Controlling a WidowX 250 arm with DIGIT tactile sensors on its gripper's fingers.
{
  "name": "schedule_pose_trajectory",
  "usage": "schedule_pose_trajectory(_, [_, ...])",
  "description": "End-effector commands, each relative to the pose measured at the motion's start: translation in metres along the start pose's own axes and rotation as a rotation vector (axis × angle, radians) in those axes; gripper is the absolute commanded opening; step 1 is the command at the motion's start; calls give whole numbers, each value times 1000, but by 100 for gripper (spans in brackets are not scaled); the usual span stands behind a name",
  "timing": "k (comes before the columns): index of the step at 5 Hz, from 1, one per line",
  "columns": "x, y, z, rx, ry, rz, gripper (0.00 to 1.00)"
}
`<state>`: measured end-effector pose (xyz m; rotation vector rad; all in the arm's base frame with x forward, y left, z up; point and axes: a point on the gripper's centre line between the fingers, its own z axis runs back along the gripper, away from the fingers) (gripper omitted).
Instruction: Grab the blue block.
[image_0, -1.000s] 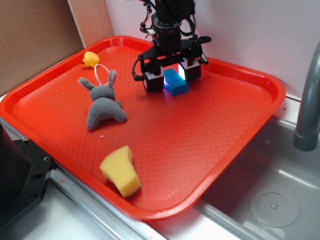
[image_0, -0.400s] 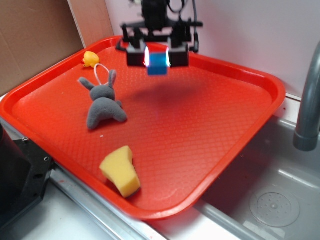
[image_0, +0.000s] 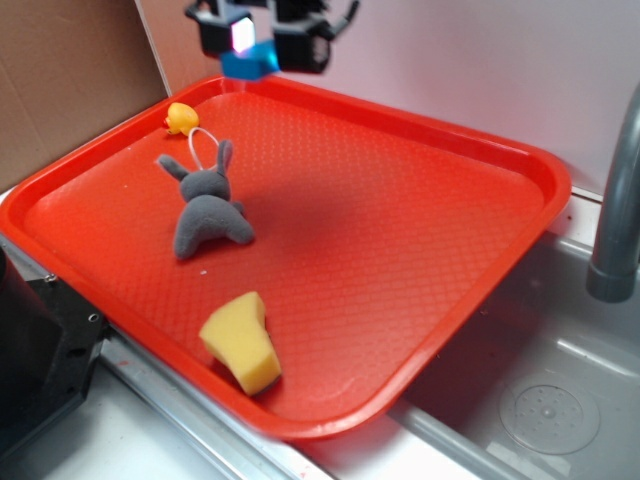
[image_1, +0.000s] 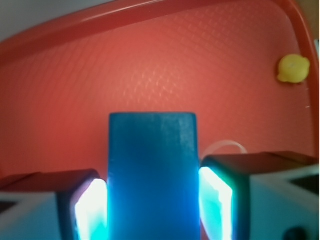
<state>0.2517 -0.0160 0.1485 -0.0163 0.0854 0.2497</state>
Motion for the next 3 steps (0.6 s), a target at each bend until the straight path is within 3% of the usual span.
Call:
schedule_pose_trajectory(1, [-23,26,45,-26,-118,-99,0])
schedule_pose_trajectory(2, [-30,22,37,-2,-129,-118,0])
schedule_pose_trajectory(3, [-20,22,32,5,-99,-50,0])
